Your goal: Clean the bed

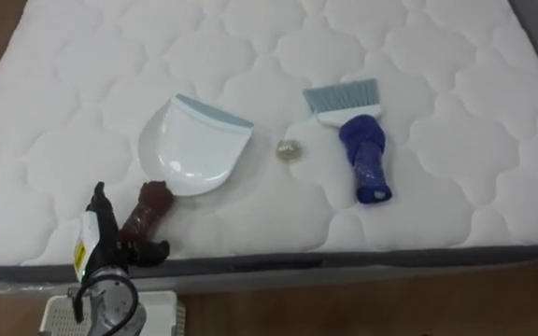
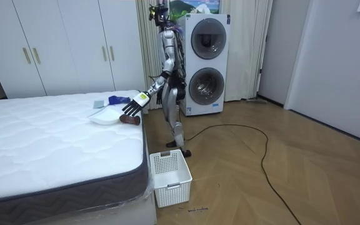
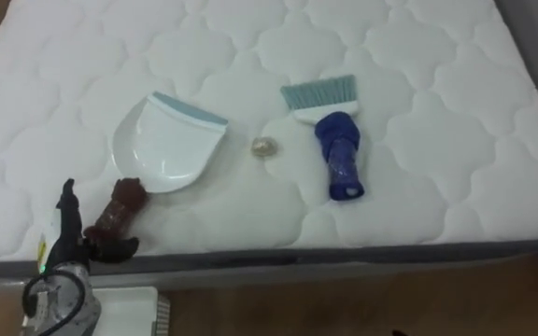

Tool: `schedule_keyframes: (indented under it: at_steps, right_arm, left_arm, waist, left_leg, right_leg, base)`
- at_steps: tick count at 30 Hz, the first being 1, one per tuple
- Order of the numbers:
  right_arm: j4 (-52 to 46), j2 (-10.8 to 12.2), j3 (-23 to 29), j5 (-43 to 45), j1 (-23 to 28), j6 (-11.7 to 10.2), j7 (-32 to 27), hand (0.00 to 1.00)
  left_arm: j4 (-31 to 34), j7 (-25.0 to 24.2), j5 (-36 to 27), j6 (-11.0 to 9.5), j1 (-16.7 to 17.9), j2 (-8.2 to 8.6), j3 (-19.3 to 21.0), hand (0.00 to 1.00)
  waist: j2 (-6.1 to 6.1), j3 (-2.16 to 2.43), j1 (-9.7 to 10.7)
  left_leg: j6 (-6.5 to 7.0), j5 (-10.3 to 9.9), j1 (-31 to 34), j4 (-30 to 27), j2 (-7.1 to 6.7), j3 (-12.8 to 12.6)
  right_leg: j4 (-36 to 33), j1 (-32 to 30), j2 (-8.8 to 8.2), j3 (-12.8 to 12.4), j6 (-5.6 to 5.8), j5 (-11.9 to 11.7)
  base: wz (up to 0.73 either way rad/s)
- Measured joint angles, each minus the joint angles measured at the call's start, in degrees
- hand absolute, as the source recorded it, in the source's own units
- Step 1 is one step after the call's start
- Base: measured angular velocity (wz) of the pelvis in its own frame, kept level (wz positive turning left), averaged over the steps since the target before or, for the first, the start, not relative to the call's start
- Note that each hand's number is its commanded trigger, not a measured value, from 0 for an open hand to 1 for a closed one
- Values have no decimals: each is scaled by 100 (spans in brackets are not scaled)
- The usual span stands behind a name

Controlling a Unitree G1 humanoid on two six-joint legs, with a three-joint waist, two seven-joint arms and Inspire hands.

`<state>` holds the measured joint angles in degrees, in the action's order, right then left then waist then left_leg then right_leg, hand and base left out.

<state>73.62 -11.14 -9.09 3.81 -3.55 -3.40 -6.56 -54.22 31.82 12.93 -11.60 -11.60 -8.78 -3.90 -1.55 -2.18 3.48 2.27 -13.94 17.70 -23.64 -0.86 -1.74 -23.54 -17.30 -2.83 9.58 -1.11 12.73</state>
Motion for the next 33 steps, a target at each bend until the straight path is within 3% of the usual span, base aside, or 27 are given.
schedule_keyframes:
  at_steps: [6, 15, 21, 29, 33]
  right_arm:
    - [32, -30, -269, -390, -152, -36, -44, 0]
    - [40, -63, -560, -772, -212, -103, -87, 0]
    - [19, -108, -612, -769, -210, -155, -97, 0]
    - [17, -127, -988, -778, -218, -154, -100, 0]
    - [15, -127, -1001, -780, -234, -154, -91, 0]
  left_arm:
    - [-202, 12, -117, -16, -204, -50, -92, 0]
    - [-236, 90, -496, -54, -462, -117, -167, 0]
    - [-319, 387, -520, -98, -785, -166, -162, 0]
    - [-324, 731, -511, -213, -948, -334, -193, 0]
    - [-323, 919, -506, -222, -947, -339, -196, 0]
  waist:
    - [-20, -48, 88]
    - [-28, -67, 103]
    - [-105, -138, 116]
    - [-118, -144, 177]
    - [-118, -144, 176]
  left_leg:
    - [45, -24, 440, -300, 6, -38]
    - [39, -48, 1060, -752, 43, -88]
    - [53, -164, 1290, -1048, 82, -158]
    - [39, -192, 1460, -1220, 137, -264]
    - [38, -192, 1467, -1233, 143, -272]
  right_leg:
    - [-338, -460, -39, -18, -49, 36]
    - [-769, -1096, -98, -69, -114, 90]
    - [-1101, -1348, -101, -136, -126, 171]
    - [-1336, -1548, -112, -155, -165, 233]
    - [-1347, -1550, -112, -155, -168, 239]
  base:
    - [0]
    - [0]
    - [-6]
    - [0]
    - [1]
